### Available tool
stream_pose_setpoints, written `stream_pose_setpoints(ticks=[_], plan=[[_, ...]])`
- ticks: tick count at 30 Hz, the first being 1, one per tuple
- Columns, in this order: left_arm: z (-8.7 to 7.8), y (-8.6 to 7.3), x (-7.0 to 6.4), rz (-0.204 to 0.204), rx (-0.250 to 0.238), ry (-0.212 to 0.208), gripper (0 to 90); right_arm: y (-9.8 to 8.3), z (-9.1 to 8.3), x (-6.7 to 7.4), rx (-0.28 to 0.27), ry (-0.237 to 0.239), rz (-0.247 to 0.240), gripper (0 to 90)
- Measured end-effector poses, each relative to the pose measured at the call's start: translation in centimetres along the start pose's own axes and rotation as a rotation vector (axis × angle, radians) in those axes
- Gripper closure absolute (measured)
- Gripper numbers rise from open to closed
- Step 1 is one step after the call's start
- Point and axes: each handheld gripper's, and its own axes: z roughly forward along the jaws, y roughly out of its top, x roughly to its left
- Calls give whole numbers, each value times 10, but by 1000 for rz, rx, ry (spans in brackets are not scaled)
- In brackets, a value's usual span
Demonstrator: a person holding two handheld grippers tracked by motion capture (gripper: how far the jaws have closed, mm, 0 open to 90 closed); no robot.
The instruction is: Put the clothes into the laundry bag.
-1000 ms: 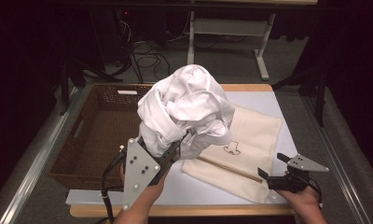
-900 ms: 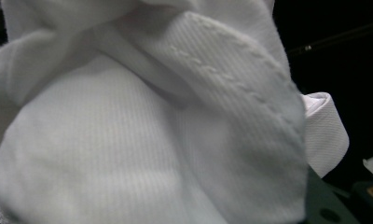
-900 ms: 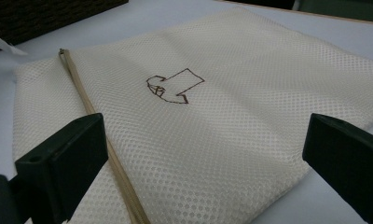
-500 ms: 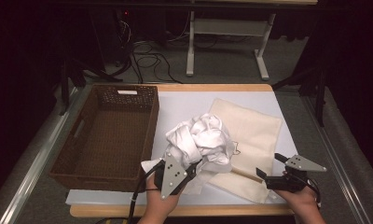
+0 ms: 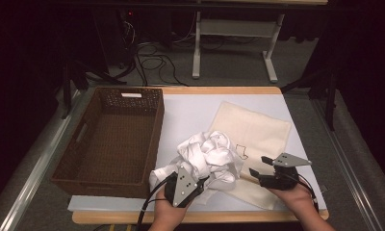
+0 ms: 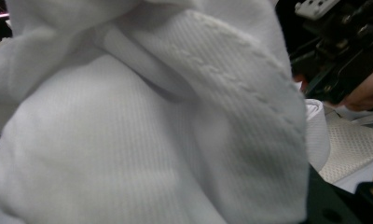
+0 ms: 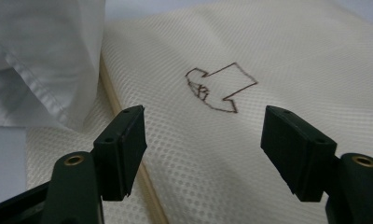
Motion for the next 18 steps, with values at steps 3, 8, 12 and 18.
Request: stream_pose_setpoints(ticks=[3, 8, 12, 18], plan=[[-2, 0, 2, -7, -5, 5, 694, -2, 10, 8, 49, 42, -5, 355], [-1, -2, 3, -21, -7, 0, 691, -4, 23, 20, 102, 18, -78, 385], [0, -2, 1, -15, -4, -7, 688, -4, 23, 19, 86, -9, -63, 603], [0, -2, 0, -23, -7, -8, 687, -1, 22, 8, 86, -14, -24, 745]])
